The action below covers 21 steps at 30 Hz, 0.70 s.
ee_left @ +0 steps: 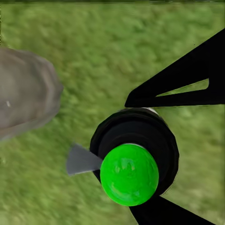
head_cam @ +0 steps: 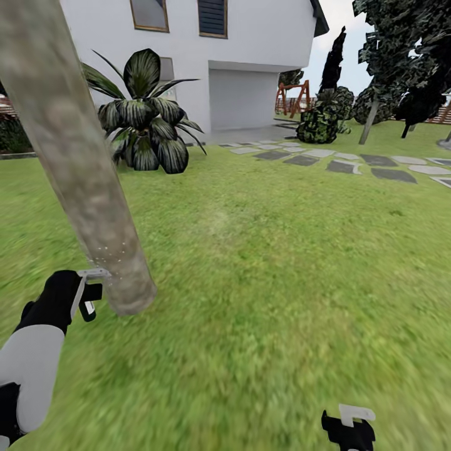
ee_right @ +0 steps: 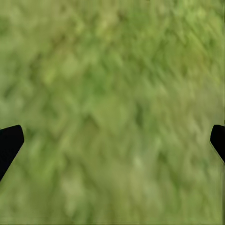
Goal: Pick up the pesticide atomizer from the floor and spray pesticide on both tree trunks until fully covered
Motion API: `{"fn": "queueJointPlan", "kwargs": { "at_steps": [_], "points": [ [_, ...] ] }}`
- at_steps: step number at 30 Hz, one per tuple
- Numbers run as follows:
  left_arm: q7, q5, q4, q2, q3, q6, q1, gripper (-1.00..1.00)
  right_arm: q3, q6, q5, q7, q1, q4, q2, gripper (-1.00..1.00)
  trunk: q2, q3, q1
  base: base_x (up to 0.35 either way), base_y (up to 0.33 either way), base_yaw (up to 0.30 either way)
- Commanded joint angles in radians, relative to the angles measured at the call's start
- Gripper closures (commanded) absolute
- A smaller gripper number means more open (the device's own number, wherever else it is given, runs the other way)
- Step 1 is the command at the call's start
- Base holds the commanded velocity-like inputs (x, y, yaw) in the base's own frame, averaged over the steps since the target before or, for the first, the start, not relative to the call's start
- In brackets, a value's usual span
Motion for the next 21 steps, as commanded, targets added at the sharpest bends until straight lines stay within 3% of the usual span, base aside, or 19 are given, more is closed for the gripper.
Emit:
{"fn": "queueJointPlan", "kwargs": {
  "at_steps": [1,13,21],
  "points": [
    [-0.007,-0.010,-0.001,-0.001,0.002,0.004,0.000,1.00,-0.008,-0.004,0.010,-0.003,-0.001,0.002,0.000,-1.00,0.000,-0.001,0.000,0.210,-0.220,0.005],
    [-0.007,-0.010,-0.001,0.002,0.002,0.004,0.003,1.00,-0.008,-0.004,0.010,-0.003,-0.002,0.002,0.000,-1.00,0.000,-0.001,0.000,0.175,-0.229,0.008],
    [-0.007,-0.010,-0.001,0.005,0.002,0.004,0.003,1.00,-0.008,-0.004,0.010,-0.003,-0.001,0.002,0.001,-1.00,0.000,-0.001,0.000,0.152,-0.239,0.229]
  ]
}}
